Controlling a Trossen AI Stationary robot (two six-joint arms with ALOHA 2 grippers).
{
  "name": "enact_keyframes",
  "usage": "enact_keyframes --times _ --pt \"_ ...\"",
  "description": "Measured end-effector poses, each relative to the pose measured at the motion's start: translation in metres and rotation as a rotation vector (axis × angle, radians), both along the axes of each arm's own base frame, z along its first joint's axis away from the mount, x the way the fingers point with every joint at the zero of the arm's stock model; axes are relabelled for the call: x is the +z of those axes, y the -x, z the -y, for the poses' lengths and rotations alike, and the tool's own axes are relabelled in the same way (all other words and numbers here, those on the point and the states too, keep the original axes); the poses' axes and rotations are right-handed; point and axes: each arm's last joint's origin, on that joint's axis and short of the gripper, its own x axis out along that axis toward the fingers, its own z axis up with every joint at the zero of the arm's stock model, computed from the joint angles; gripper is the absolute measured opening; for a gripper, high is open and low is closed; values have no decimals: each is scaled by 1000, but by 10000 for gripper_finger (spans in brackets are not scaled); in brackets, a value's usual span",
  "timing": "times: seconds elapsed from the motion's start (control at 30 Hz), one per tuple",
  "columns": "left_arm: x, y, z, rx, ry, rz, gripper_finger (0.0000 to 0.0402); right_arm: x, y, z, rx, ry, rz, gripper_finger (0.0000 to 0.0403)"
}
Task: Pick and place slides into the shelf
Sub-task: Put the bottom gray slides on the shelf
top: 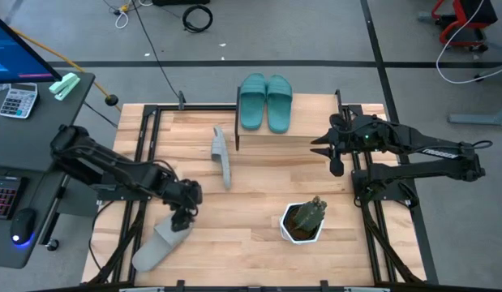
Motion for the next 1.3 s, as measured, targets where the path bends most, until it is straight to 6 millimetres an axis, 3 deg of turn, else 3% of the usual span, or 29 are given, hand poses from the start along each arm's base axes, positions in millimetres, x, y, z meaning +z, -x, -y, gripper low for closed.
enact_keyframes --times 0.17,0.37,0.63,0.83,1.03,1.3 --pt "2 4 7 -134 55 -21 227 0 0 0 -2 -15 0 114" --pt "-10 5 15 -262 52 -102 227 0 -1 0 -4 -45 6 114" --pt "-51 7 15 -450 -63 -206 226 -2 -4 -3 -3 -99 1 114" --pt "-74 9 12 -473 17 -325 226 -4 -12 -10 19 -130 -7 114" --pt "-75 8 15 -498 108 -330 222 -9 -21 -13 21 -118 -37 114" --pt "-74 7 16 -485 180 -343 162 -13 -27 -13 24 -119 -62 114"
